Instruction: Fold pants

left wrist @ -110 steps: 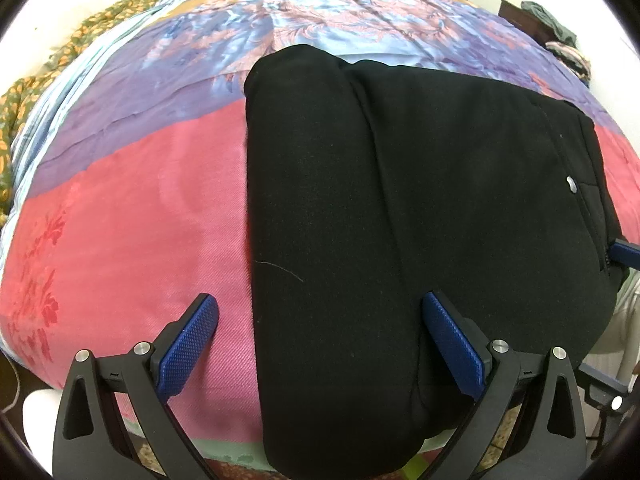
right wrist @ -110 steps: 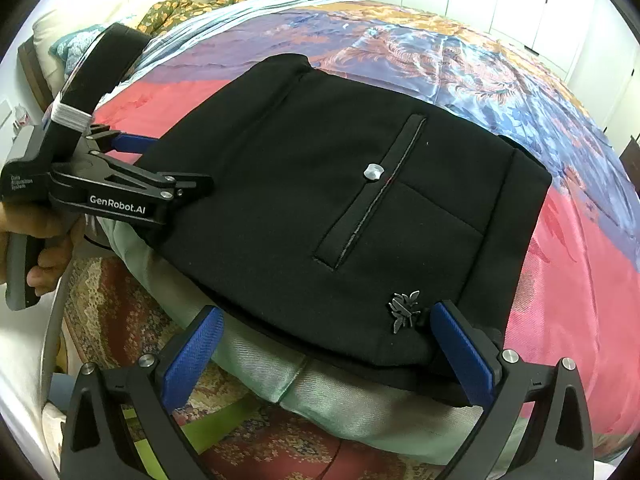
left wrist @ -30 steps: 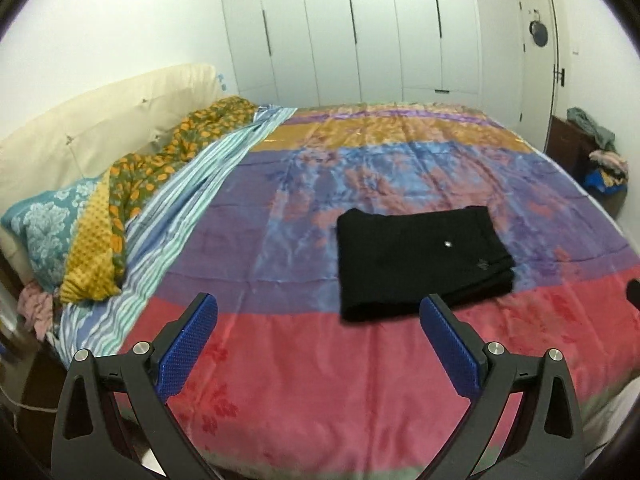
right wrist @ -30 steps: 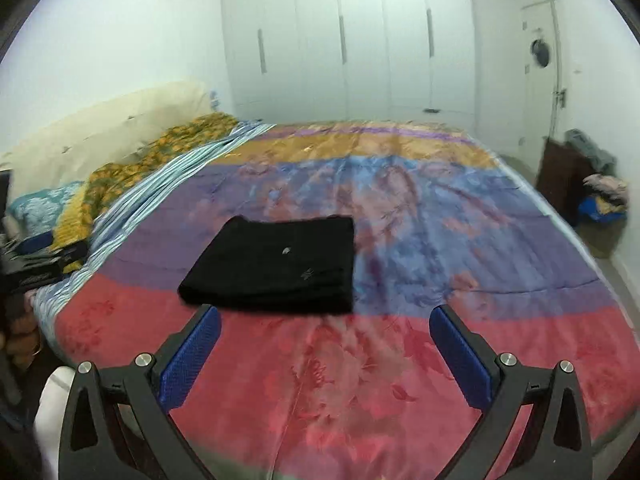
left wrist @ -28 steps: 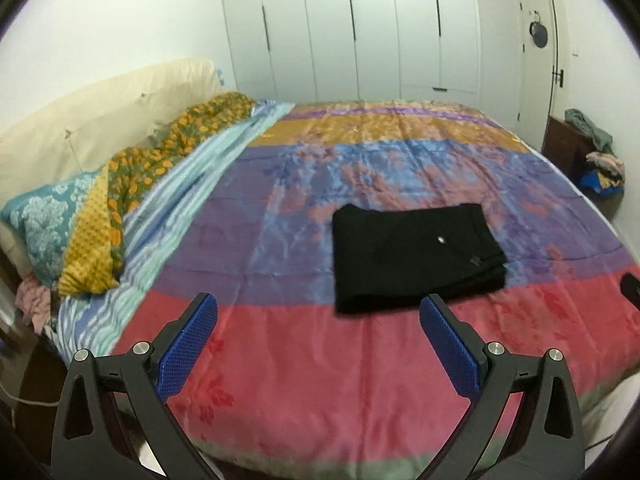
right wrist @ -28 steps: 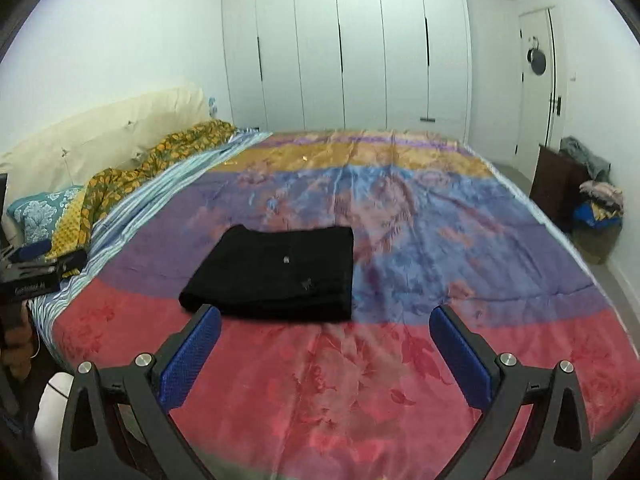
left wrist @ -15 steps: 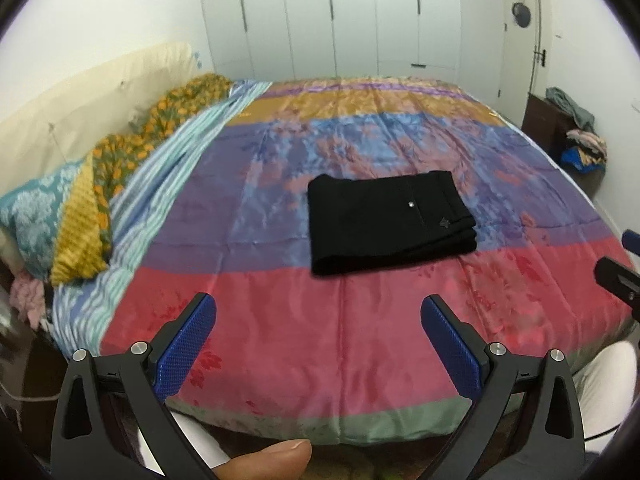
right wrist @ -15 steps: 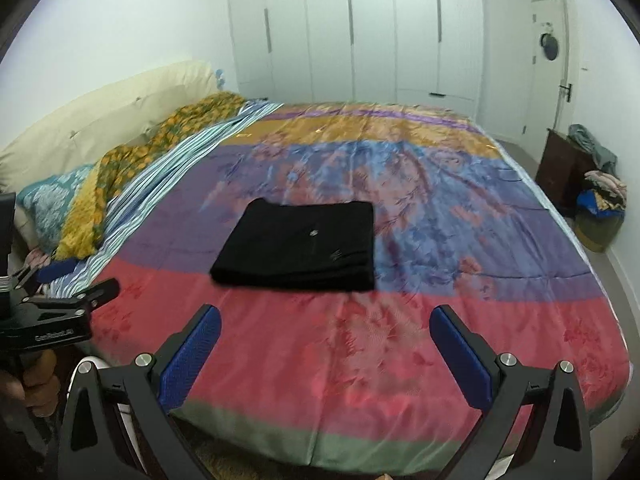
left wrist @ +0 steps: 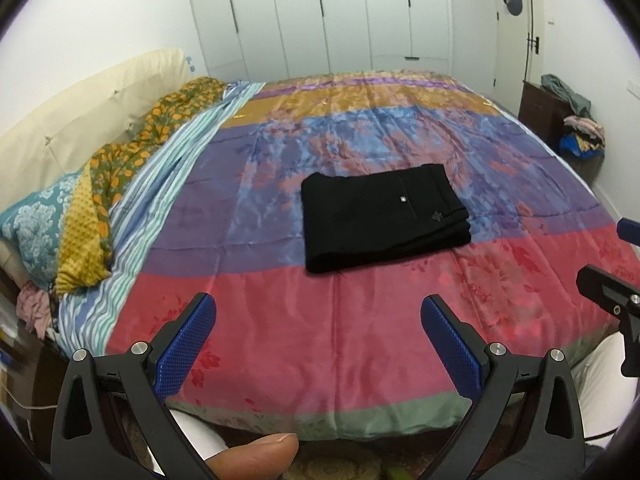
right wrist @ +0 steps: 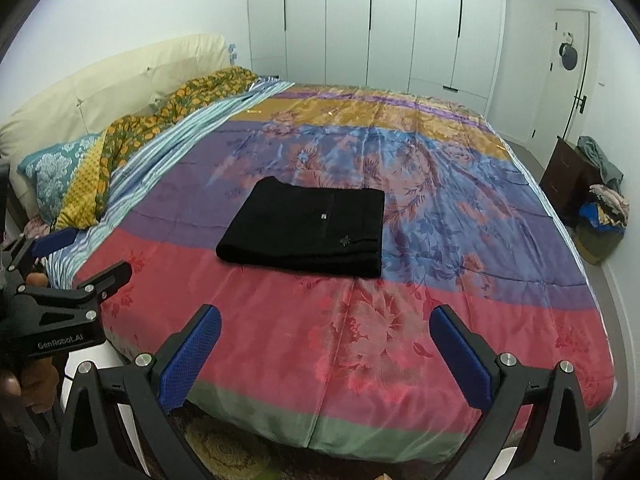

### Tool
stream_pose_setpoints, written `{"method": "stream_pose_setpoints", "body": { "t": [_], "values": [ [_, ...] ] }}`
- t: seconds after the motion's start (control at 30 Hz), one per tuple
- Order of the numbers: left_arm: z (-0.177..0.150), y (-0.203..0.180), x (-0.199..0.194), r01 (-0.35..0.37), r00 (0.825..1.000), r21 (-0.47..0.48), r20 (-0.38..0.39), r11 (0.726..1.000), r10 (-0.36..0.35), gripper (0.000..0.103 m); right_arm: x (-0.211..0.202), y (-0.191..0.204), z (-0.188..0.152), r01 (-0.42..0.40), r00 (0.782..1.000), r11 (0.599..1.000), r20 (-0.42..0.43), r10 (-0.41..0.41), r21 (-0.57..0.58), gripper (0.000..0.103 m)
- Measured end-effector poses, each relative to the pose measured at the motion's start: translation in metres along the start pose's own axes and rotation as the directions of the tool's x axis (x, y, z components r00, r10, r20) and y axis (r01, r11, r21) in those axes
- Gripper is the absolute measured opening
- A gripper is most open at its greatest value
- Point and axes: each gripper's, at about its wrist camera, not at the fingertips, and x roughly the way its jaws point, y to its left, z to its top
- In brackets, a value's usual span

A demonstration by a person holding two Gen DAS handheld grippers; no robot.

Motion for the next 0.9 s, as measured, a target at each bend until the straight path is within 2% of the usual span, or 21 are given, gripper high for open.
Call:
{"method": "stream_pose_setpoints", "body": {
  "t": [0.73,0.9],
  "values": [
    [-0.001,-0.0058,0.0045,0.02,0.999,0.006,-0.027,1.0,-0.02,0.102,0.0048,-0.0061,-0.0024,0.028,0.999,1.0,-0.029,-0.028,0.0,0.103],
    [-0.0039,-0.0025,0.0067,0.07,0.997,-0.017,-0.033,0.997,-0.071,0.102,0.0041,-0.0085,-0.0038,0.03,0.999,0.999,-0.025,-0.029,0.016,0.103]
  ]
}}
